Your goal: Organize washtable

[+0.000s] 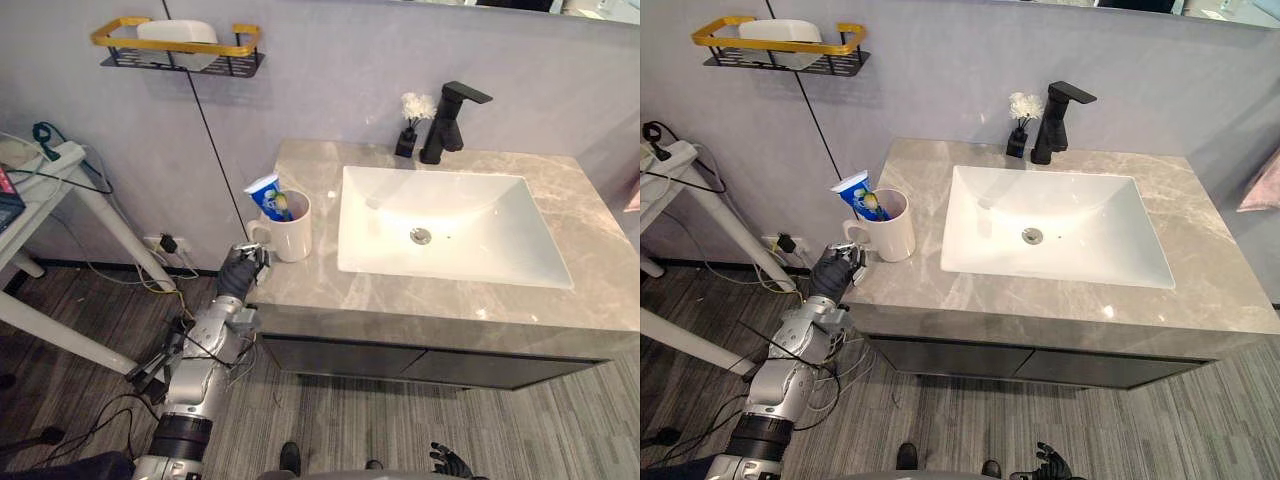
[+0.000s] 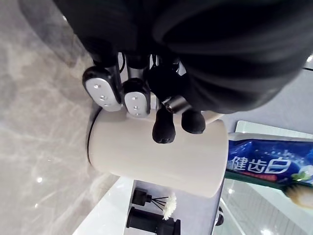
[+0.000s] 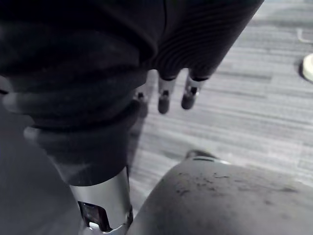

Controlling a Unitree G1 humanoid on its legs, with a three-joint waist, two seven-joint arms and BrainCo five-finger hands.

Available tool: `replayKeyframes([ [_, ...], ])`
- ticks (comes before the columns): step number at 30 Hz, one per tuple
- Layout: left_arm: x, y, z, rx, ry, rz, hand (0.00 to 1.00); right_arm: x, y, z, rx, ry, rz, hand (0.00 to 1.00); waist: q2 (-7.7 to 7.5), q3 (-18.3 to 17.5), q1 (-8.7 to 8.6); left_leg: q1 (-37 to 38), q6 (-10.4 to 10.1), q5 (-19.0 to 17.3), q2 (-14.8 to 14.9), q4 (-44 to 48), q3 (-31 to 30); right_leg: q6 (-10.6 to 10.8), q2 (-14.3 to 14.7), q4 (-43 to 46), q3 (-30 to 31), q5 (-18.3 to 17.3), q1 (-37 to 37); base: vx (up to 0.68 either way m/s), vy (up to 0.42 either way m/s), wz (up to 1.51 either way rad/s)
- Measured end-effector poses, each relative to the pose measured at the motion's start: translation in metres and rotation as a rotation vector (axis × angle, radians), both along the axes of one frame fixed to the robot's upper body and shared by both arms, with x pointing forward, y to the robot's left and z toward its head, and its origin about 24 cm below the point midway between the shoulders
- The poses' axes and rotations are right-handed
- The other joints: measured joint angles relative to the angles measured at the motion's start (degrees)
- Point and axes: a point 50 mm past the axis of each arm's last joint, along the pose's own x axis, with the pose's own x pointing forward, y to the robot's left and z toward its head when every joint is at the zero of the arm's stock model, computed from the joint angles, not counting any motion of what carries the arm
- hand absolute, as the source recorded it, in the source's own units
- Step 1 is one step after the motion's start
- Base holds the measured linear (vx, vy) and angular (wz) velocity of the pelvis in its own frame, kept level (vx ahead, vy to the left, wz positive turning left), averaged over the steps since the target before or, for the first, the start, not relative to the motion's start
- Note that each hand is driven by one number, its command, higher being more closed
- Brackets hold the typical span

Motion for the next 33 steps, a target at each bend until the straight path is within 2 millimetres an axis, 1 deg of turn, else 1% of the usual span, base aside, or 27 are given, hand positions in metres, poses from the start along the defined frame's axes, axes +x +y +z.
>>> replayKeyframes([
  [2, 0.001, 0.0, -0.001, 0.008, 0.005, -0.002, 1.0, 0.001, 0.0, 0.0, 0.0, -0.004, 0.007, 0.0, 0.03, 0.1, -0.05, -0.1, 0.0, -0.1, 0.0, 0.0, 0.6, 0.1, 0.0, 0.0, 0.9, 0.2, -0.5, 0.0, 0.001, -0.17],
  [5, 0.007, 0.0, -0.002, 0.013, 0.022, 0.001, 1.0, 0.001, 0.001, 0.0, 0.0, -0.004, 0.012, 0.0, -0.01, 0.2, -0.02, -0.1, 0.0, -0.1, 0.0, 0.0, 0.6, 0.1, 0.1, 0.0, 0.8, 0.2, -0.5, 0.0, 0.0, 0.0],
  [13, 0.017, 0.002, 0.008, 0.066, -0.006, 0.02, 1.0, 0.004, 0.001, 0.002, -0.002, -0.018, 0.019, 0.0, -0.22, 1.5, -0.11, -0.1, 0.0, -0.1, 0.0, 0.0, 0.8, 0.1, 0.0, 0.0, 1.0, 0.3, -0.6, 0.0, 0.0, -0.01],
  [17, 0.019, 0.004, 0.012, 0.073, -0.017, 0.03, 1.0, 0.004, 0.001, 0.002, -0.003, -0.019, 0.019, 0.0, -0.29, 1.6, -0.01, -0.9, 0.0, -0.1, 0.0, 0.0, 1.3, 0.0, 0.0, -0.2, 1.6, 0.8, -1.6, 0.0, 0.0, -0.08],
  [22, 0.028, 0.008, 0.014, 0.091, -0.014, 0.059, 1.0, 0.005, 0.001, 0.002, -0.002, -0.023, 0.017, 0.0, -0.27, 1.7, -0.24, -0.9, 0.0, -0.1, -0.1, 0.0, 2.0, 0.1, 0.0, -1.0, 2.4, 1.5, -1.6, 0.0, 0.002, -0.07],
  [28, 0.029, 0.008, 0.016, 0.101, -0.024, 0.074, 1.0, 0.006, 0.001, 0.003, -0.003, -0.029, 0.015, 0.0, -0.2, 1.8, -0.22, -1.4, 0.0, -0.1, -0.1, 0.0, 2.4, 0.1, 0.0, -1.0, 2.8, 1.7, -2.4, -0.01, 0.001, -0.04],
  [31, 0.032, 0.007, 0.021, 0.104, -0.041, 0.07, 1.0, 0.008, 0.0, 0.004, -0.005, -0.039, 0.015, 0.0, -0.21, 2.6, -0.08, -1.4, 0.0, -0.1, -0.1, 0.0, 2.7, 0.2, 0.0, -0.9, 3.1, 1.8, -2.5, 0.0, 0.002, -0.03],
  [33, 0.036, 0.006, 0.028, 0.105, -0.064, 0.066, 1.0, 0.011, 0.0, 0.005, -0.006, -0.049, 0.015, 0.0, -0.25, 3.3, -0.03, -1.9, 0.0, -0.1, -0.1, 0.0, 2.7, 0.2, 0.0, -0.9, 3.2, 1.8, -3.1, 0.0, 0.0, -0.02],
])
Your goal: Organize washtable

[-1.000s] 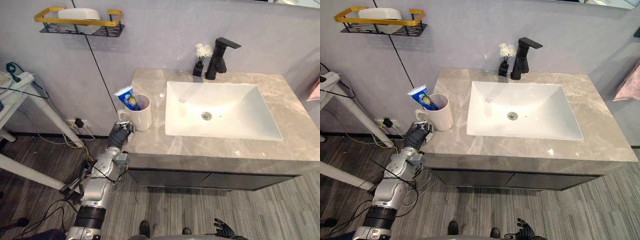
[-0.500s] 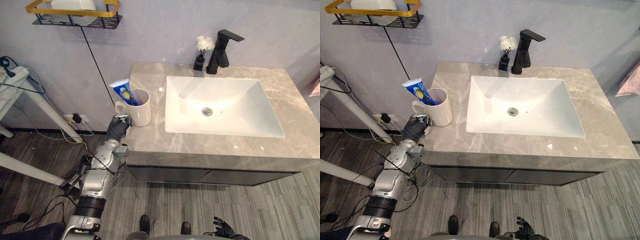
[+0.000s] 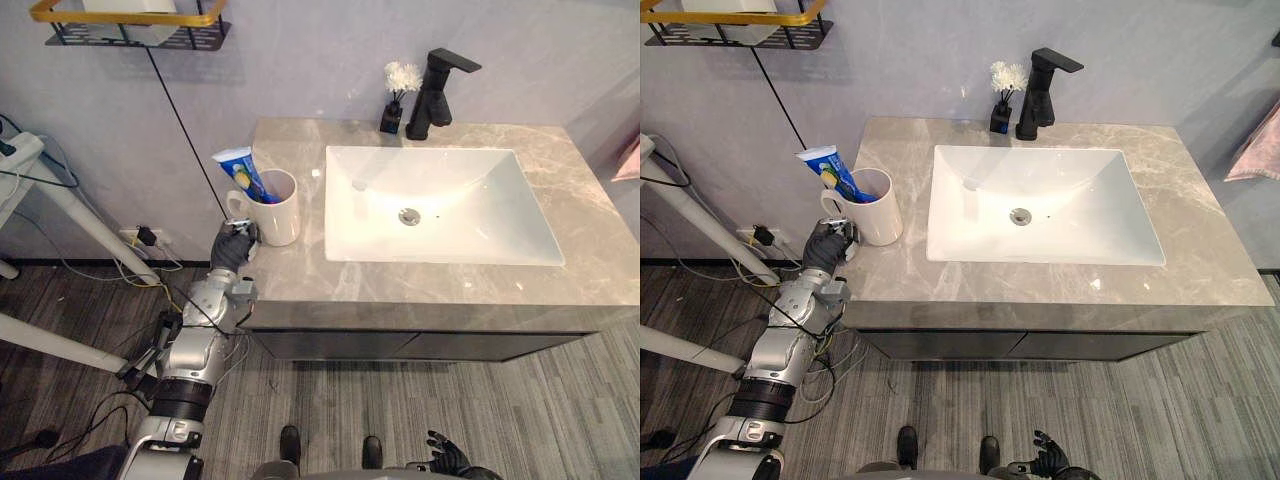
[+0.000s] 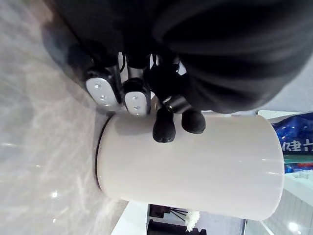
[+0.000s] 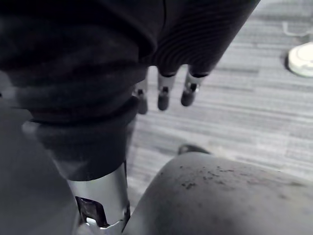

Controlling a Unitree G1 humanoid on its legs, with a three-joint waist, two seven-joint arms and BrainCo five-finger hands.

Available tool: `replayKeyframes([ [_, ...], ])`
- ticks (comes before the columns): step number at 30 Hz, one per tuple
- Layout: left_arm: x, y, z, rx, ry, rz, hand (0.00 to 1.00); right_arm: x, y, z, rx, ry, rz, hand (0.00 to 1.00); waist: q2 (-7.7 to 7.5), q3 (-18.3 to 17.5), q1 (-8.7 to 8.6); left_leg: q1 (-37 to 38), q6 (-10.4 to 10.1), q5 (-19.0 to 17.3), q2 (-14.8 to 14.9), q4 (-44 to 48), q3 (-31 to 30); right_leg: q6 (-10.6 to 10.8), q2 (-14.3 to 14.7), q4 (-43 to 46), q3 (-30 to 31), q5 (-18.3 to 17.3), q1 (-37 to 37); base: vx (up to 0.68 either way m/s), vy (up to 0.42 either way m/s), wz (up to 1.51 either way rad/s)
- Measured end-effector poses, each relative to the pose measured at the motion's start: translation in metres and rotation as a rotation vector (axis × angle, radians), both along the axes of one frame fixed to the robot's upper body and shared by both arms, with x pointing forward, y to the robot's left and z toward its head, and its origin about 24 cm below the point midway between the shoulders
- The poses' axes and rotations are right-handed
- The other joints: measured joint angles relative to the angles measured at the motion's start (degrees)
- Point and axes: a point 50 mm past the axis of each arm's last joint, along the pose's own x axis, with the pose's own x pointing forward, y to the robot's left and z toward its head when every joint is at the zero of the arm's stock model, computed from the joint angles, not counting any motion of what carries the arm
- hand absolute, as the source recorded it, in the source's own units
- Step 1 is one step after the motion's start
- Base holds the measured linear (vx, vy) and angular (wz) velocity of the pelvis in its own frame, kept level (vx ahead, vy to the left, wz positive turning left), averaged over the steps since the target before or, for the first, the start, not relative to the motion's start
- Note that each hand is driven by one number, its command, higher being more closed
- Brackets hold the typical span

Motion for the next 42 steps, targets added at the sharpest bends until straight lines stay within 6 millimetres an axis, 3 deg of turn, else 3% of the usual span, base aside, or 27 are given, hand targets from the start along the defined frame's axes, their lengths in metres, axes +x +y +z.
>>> replayKeyframes([
  [4, 0.006, 0.0, 0.012, 0.019, -0.036, -0.004, 1.0, 0.004, 0.0, 0.002, 0.001, -0.018, 0.001, 0.0, 0.02, 0.1, -0.2, -0.8, 0.0, 0.0, -0.3, 0.0, 0.6, 0.2, 0.3, 0.0, 0.7, 0.3, -1.1, 0.05, 0.002, -0.1],
  [11, 0.007, 0.0, 0.013, 0.015, -0.037, 0.019, 1.0, 0.006, 0.001, 0.003, 0.009, -0.033, -0.027, 0.0, 0.07, 0.1, -1.4, -0.8, 0.0, 0.0, -0.2, 0.0, 0.6, 0.2, 0.2, 0.3, 0.9, 0.3, -1.3, 0.0, 0.0, 0.0],
  [23, 0.006, -0.006, 0.012, -0.024, -0.038, 0.025, 1.0, 0.003, -0.002, 0.003, 0.015, -0.032, -0.074, 0.0, 0.36, 0.4, -0.94, 0.2, 0.0, 0.0, 0.0, 0.0, 0.8, 0.2, -0.2, 0.8, 1.1, 0.5, -0.9, -0.01, 0.004, -0.01],
  [28, -0.012, -0.022, 0.01, -0.052, -0.059, -0.072, 1.0, 0.002, -0.002, 0.002, 0.016, -0.027, -0.071, 0.0, 0.74, 0.7, 0.09, 0.9, 0.0, 0.0, 0.0, 0.0, 0.7, 0.2, -0.2, 0.7, 1.0, 0.5, -0.1, 0.0, 0.0, 0.0],
  [32, -0.029, -0.039, -0.002, -0.082, -0.026, -0.2, 1.0, 0.004, -0.002, 0.002, 0.012, -0.024, -0.048, 0.0, 0.98, 0.7, 0.19, 1.6, 0.0, 0.0, 0.0, 0.0, 0.5, 0.3, -0.2, 0.8, 0.7, 0.5, 0.8, 0.0, 0.0, 0.0],
  [42, -0.036, -0.046, -0.002, -0.125, -0.026, -0.251, 1.0, 0.005, -0.001, 0.001, 0.007, -0.008, -0.007, 0.0, 1.21, 0.5, 0.1, 2.6, 0.2, 0.2, -0.1, 0.0, 0.4, 0.4, -0.2, 0.9, 0.6, 0.3, 1.7, 0.0, 0.0, 0.0],
])
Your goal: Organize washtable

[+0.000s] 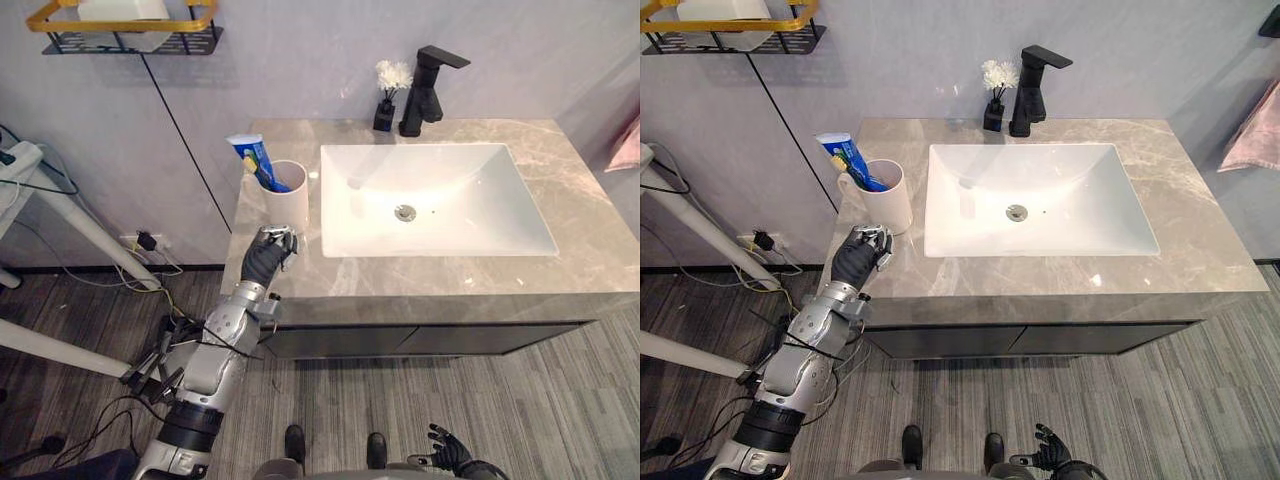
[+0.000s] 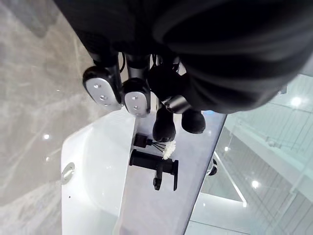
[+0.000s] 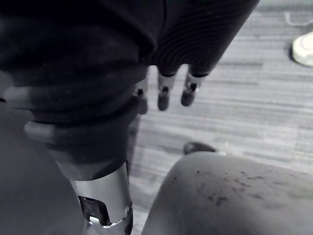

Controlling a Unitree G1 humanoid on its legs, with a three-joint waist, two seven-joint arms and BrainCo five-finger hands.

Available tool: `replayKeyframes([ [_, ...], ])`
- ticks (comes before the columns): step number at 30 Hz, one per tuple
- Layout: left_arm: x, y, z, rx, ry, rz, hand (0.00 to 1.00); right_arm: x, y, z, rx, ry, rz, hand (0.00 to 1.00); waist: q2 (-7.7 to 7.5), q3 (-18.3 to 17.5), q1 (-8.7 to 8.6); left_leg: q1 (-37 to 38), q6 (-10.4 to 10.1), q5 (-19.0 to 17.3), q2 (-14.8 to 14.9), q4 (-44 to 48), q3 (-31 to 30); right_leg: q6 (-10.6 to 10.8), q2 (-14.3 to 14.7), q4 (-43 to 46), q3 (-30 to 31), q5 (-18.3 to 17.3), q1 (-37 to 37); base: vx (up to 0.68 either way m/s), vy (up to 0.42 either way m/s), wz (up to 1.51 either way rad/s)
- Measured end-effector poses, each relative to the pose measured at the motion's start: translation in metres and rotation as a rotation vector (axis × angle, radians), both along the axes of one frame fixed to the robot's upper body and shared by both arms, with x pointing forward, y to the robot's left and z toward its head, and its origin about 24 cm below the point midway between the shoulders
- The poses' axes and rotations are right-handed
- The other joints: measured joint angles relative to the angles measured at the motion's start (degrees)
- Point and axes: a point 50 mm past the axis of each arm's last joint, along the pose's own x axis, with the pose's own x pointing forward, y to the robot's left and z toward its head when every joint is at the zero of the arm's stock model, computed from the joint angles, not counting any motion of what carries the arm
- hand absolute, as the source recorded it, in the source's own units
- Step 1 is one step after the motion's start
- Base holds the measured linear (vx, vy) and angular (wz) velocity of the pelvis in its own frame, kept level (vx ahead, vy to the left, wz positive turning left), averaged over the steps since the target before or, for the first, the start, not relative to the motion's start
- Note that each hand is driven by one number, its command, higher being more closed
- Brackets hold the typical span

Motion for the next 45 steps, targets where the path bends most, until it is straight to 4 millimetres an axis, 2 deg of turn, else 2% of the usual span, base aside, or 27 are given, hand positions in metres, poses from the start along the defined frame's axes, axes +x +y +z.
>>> replayKeyframes([
  [7, -0.001, -0.002, 0.0, 0.037, -0.014, 0.014, 1.0, -0.002, -0.003, 0.0, -0.011, 0.009, 0.004, 0.0, -0.02, -0.2, 0.04, 0.0, 0.0, 0.0, 0.0, 0.0, 0.0, 0.0, 0.0, 0.0, 0.0, 0.0, 0.0, 0.0, 0.0, 0.0],
  [21, 0.019, 0.008, -0.016, 0.127, 0.066, 0.145, 1.0, -0.006, 0.001, -0.001, -0.005, 0.015, 0.008, 0.0, -0.68, -0.6, -0.03, 0.0, 0.0, 0.0, 0.1, 0.0, 0.2, 0.0, 0.2, 0.0, 0.3, 0.0, -0.1, 0.0, 0.0, 0.0],
  [29, 0.033, 0.015, -0.008, 0.196, 0.044, 0.221, 1.0, -0.007, 0.004, 0.001, 0.004, -0.003, -0.003, 0.0, -1.21, -0.6, -0.24, -0.9, 0.0, 0.0, 0.1, 0.0, 1.4, -0.1, 0.5, -1.1, 1.5, 1.0, -1.1, 0.0, -0.001, -0.07],
  [38, 0.044, 0.011, 0.0, 0.204, 0.026, 0.228, 1.0, -0.005, 0.003, 0.001, 0.004, -0.008, -0.01, 0.0, -1.63, -0.4, -1.09, -1.8, 0.0, 0.0, 0.0, 0.0, 1.6, -0.3, 0.7, -1.2, 1.7, 1.3, -2.2, 0.0, 0.0, -0.02],
  [45, 0.056, -0.004, 0.025, 0.211, -0.062, 0.21, 1.0, 0.004, 0.006, 0.005, 0.01, -0.046, -0.008, 0.0, -2.06, 1.3, -1.55, -3.9, 0.0, 0.0, 0.1, 0.0, 1.9, -0.3, 0.7, -1.2, 2.0, 1.7, -4.4, 0.01, 0.001, -0.01],
])
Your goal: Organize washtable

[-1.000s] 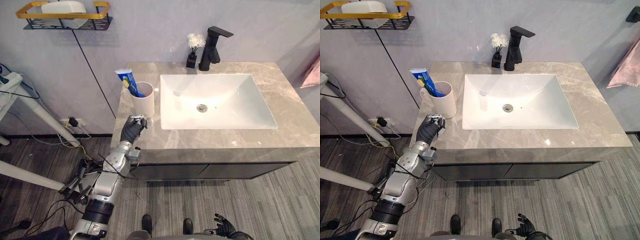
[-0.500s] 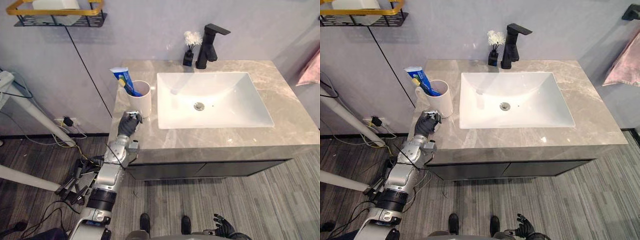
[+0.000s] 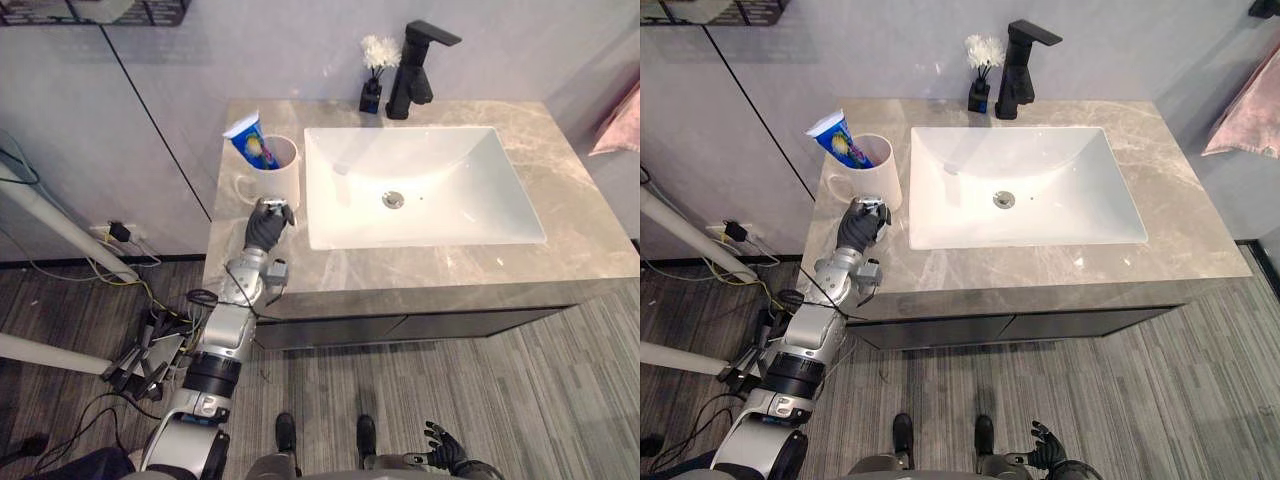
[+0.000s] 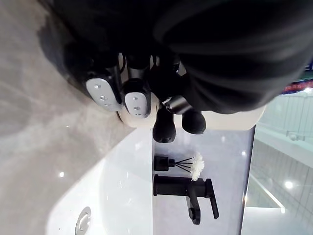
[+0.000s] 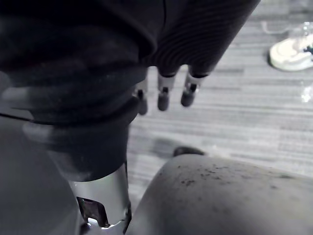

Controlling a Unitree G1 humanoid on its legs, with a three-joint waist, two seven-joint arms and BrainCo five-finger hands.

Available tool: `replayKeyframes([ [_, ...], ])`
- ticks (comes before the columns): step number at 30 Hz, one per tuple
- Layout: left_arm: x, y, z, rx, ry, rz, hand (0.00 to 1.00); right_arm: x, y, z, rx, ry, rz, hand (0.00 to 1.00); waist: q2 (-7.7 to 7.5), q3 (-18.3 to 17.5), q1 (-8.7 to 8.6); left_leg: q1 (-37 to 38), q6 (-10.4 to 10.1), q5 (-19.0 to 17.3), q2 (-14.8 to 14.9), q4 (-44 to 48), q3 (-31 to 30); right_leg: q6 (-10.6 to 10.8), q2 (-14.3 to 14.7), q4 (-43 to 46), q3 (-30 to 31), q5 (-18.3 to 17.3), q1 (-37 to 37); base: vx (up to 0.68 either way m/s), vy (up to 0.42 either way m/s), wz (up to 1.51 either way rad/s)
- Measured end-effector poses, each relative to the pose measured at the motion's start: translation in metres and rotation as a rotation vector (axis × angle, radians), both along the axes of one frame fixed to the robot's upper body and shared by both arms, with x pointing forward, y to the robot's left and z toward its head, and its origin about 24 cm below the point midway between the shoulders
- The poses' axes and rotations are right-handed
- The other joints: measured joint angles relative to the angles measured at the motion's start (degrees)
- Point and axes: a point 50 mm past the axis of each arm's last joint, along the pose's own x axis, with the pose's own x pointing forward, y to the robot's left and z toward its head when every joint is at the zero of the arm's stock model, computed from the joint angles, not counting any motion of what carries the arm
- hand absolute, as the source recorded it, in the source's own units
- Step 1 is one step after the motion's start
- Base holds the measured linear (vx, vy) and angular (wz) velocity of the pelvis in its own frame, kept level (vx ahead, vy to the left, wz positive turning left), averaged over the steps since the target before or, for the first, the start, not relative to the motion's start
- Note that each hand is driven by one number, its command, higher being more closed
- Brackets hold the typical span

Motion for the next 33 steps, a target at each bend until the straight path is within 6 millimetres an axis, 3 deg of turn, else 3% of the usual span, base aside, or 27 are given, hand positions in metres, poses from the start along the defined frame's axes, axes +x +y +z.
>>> replayKeyframes([
  [10, 0.018, -0.005, 0.045, -0.009, -0.129, 0.02, 1.0, 0.016, -0.002, 0.009, -0.002, -0.076, 0.004, 0.0, 0.21, 4.1, -0.65, -1.4, 0.0, 0.0, 0.1, 0.0, 1.8, -0.1, 0.0, 0.0, 1.7, 0.6, -2.2, 0.01, 0.003, -0.1],
  [12, 0.028, 0.002, 0.057, 0.007, -0.144, 0.072, 1.0, 0.019, -0.001, 0.011, 0.0, -0.093, 0.003, 0.0, 0.15, 4.9, -0.9, -1.5, 0.1, 0.1, 0.1, 0.0, 2.4, -0.1, 0.0, 0.0, 2.3, 0.9, -2.6, -0.04, 0.014, -0.16],
  [14, 0.036, 0.023, 0.083, 0.004, -0.199, 0.166, 1.0, 0.024, -0.001, 0.015, 0.002, -0.121, 0.006, 0.0, 0.19, 6.7, -1.85, -1.7, 0.3, 0.2, 0.1, 0.0, 3.1, 0.0, -0.3, 0.3, 3.2, 1.2, -3.0, -0.03, 0.019, -0.19],
  [18, 0.037, 0.043, 0.117, -0.004, -0.299, 0.259, 1.0, 0.026, -0.001, 0.016, 0.014, -0.138, -0.012, 0.0, 0.04, 8.3, -1.91, -2.7, 0.5, 0.3, 0.1, 0.0, 3.9, 0.1, -0.4, 0.3, 4.1, 1.6, -4.4, -0.02, 0.009, -0.12],
  [23, 0.034, 0.058, 0.123, 0.0, -0.322, 0.334, 1.0, 0.029, -0.001, 0.019, 0.016, -0.16, -0.009, 0.0, -0.18, 9.5, -1.86, -2.9, 0.5, 0.3, 0.0, 0.0, 3.7, 0.1, -0.5, 0.4, 4.1, 1.6, -4.6, 0.01, 0.001, 0.0],
  [27, 0.034, 0.059, 0.141, 0.007, -0.371, 0.336, 1.0, 0.031, 0.0, 0.02, 0.019, -0.172, -0.009, 0.0, -0.54, 10.9, -1.9, -3.0, 0.5, 0.3, 0.0, 0.3, 3.2, 0.1, -0.6, 0.6, 3.7, 1.6, -4.6, -0.01, 0.0, 0.04],
  [33, 0.034, 0.058, 0.146, 0.004, -0.383, 0.336, 1.0, 0.031, 0.0, 0.02, 0.023, -0.181, -0.009, 0.0, -0.59, 11.2, -1.9, -3.0, 0.5, 0.3, 0.0, 0.4, 3.0, 0.1, -0.7, 0.7, 3.5, 1.6, -4.6, 0.0, 0.0, 0.0],
])
